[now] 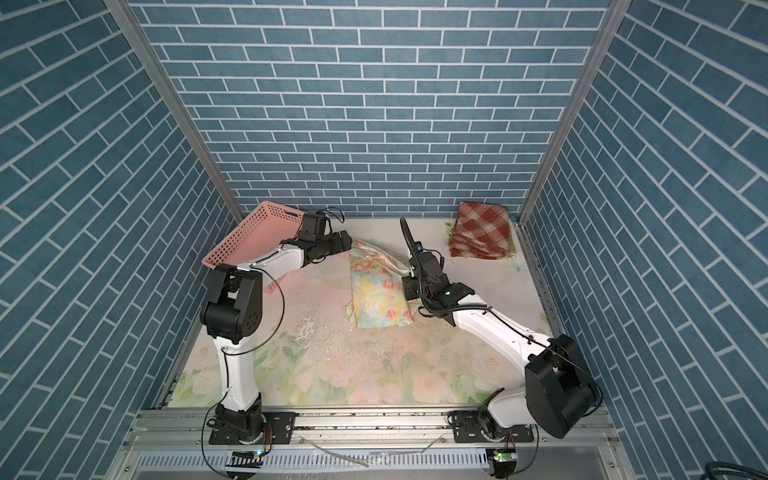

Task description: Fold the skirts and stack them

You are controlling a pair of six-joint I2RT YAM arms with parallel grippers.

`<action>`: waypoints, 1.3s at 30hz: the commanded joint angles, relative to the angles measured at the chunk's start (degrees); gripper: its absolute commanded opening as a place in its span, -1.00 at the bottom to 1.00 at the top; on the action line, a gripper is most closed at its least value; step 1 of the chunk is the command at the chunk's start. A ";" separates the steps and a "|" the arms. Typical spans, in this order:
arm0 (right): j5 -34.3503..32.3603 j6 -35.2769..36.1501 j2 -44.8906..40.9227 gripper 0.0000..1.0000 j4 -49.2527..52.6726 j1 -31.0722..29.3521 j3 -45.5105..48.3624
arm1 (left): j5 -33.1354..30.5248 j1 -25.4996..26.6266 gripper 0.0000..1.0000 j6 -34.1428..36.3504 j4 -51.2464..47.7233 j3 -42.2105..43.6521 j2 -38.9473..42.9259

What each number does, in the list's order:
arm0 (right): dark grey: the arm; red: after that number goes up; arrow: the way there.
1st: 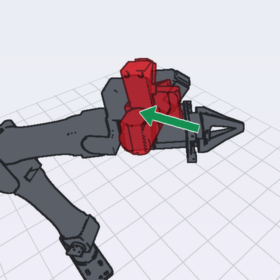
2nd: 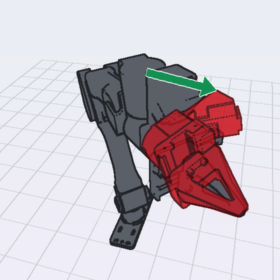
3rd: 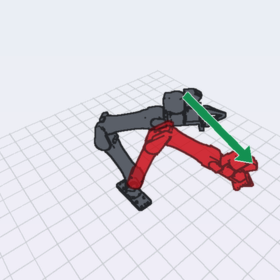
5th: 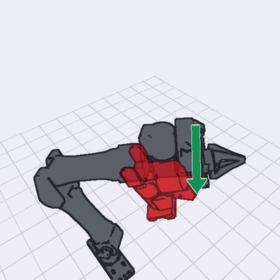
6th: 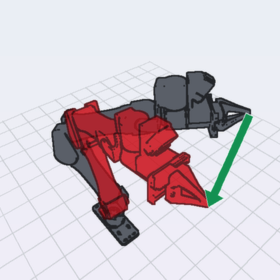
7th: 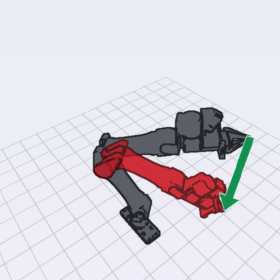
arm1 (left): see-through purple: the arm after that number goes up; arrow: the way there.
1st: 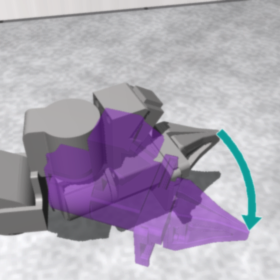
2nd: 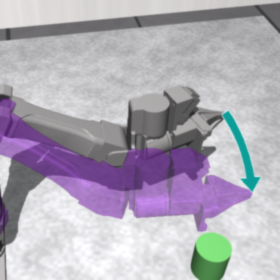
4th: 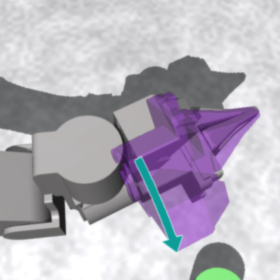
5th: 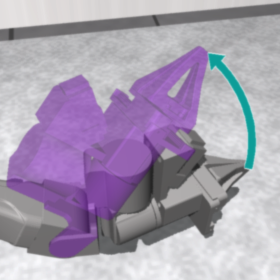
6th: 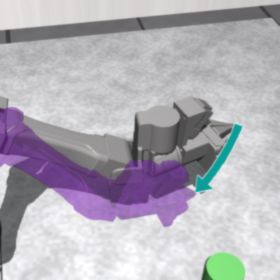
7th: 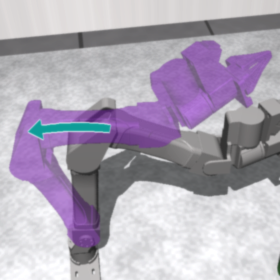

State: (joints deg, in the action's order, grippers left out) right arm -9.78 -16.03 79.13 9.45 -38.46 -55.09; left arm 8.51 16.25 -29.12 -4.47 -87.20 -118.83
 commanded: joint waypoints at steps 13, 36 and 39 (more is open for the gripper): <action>6.54 2.27 -3.50 -1.00 -5.75 3.91 1.32 | 2.08 -0.14 0.61 3.23 -0.33 -8.16 -9.35; 1.23 7.85 -20.73 -1.00 9.76 5.50 -7.16 | -10.46 3.24 -1.00 7.41 -7.18 5.55 26.97; 0.57 7.84 -26.26 -1.00 14.69 5.46 -10.75 | -15.70 7.12 -1.00 8.62 -12.34 8.97 39.58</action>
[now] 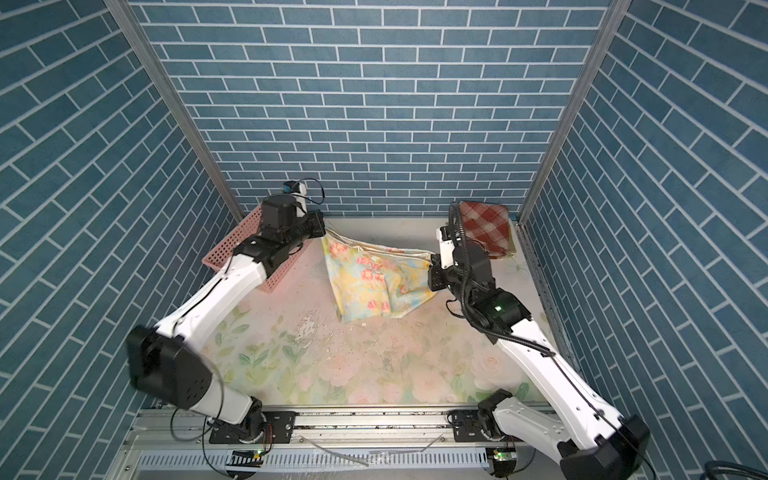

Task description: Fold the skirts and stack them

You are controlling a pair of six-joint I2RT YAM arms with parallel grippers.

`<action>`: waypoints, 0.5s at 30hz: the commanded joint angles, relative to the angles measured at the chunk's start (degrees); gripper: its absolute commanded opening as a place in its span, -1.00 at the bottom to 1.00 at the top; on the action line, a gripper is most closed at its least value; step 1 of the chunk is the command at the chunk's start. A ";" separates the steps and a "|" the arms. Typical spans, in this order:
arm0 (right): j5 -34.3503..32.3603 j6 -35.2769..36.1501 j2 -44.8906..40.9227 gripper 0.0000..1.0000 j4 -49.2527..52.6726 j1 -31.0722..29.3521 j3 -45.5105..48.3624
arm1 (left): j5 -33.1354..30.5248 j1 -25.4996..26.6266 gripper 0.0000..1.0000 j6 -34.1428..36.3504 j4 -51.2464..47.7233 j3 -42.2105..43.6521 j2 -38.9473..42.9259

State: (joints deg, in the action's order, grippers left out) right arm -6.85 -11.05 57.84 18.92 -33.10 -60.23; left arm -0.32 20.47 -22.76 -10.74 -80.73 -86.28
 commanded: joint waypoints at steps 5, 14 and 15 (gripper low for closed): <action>-0.88 1.95 -11.39 -1.00 13.64 -0.03 -14.59 | -18.37 15.28 -1.00 4.57 -17.23 2.42 23.31; -3.05 -3.78 -2.04 -1.00 22.59 0.34 -30.22 | -35.53 31.26 -1.00 10.57 -26.98 -10.84 21.79; -3.35 -4.42 0.60 -1.00 22.70 0.96 -31.09 | -36.64 30.25 -1.00 10.99 -27.54 -12.53 19.41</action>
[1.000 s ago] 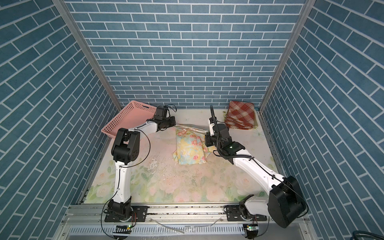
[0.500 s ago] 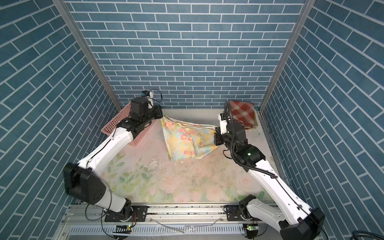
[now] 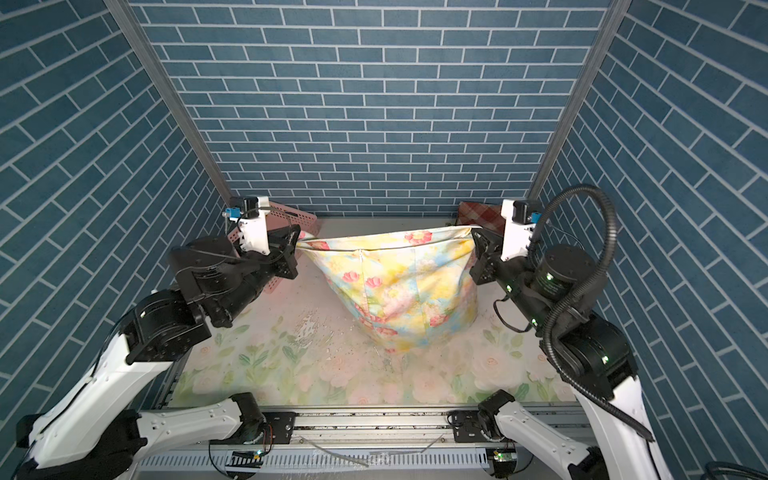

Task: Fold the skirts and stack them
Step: 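Lower the floral skirt flat onto the mat and open both grippers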

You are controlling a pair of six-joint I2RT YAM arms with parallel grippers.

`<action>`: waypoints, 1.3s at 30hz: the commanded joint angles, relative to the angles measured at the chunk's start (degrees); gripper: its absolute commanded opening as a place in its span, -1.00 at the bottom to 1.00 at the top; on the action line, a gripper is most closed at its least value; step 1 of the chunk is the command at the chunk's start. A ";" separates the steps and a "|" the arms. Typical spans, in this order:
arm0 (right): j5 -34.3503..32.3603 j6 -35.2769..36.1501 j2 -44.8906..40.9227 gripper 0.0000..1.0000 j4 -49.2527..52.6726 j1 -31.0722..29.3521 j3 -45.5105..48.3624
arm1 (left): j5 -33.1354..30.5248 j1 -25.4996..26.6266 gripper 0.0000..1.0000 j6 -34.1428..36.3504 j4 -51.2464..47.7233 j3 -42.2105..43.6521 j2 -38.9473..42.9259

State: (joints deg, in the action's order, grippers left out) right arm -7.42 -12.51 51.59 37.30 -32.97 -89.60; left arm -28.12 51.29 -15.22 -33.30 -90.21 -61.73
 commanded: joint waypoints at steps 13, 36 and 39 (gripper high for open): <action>22.35 -14.60 54.43 -0.80 -13.76 20.22 -7.81 | 16.48 -28.26 -0.63 -3.14 -4.28 -17.57 -52.35; 12.09 -12.45 41.26 0.63 -6.88 19.34 24.89 | 14.93 -26.44 0.57 -7.20 0.70 12.36 -43.07; 11.56 -12.80 41.72 0.56 -7.83 19.52 27.16 | 15.07 -26.32 0.57 -8.02 1.09 16.45 -41.81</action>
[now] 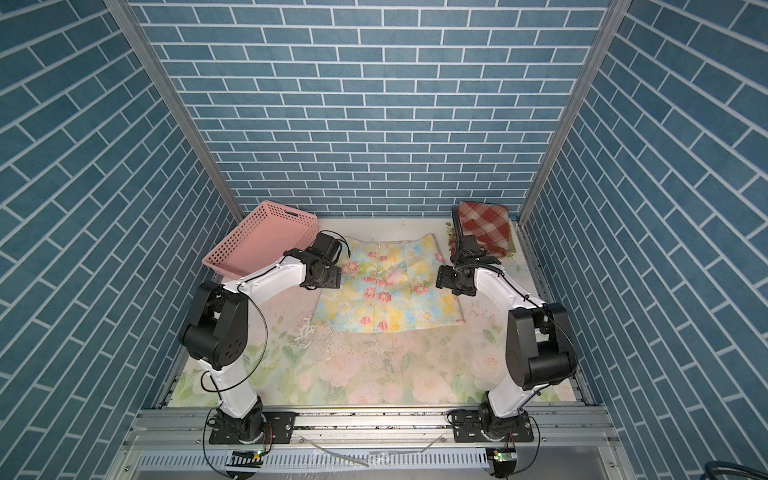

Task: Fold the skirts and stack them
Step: 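Lower the floral skirt flat onto the mat and open both grippers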

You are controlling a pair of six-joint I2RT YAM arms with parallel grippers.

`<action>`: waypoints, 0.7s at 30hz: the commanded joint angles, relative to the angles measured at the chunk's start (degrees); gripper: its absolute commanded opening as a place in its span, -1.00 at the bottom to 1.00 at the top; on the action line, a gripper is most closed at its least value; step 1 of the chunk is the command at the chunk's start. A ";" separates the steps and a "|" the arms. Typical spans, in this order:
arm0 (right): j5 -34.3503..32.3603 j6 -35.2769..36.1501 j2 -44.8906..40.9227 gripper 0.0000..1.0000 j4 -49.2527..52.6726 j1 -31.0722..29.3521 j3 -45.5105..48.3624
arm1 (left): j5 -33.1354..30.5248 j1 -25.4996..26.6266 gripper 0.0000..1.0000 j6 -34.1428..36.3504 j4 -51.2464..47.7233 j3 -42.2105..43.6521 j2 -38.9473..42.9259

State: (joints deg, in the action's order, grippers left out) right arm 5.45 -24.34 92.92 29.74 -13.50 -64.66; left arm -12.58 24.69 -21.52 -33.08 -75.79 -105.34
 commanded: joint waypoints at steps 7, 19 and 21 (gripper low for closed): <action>1.66 -2.93 2.99 0.42 -2.81 2.52 6.88 | -2.59 0.23 0.57 -2.13 0.16 5.89 2.87; 6.14 -2.60 5.43 -0.82 -7.64 5.36 10.64 | -0.47 -2.79 0.57 -4.14 2.66 9.55 1.28; 5.23 -1.82 3.67 -1.00 -6.84 5.32 10.08 | 2.25 -3.92 0.56 -4.74 3.73 10.49 0.78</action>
State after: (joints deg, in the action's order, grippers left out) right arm 9.45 -26.81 97.60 23.46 -8.16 -55.33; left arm -13.23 22.13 -25.06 -30.76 -66.70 -103.92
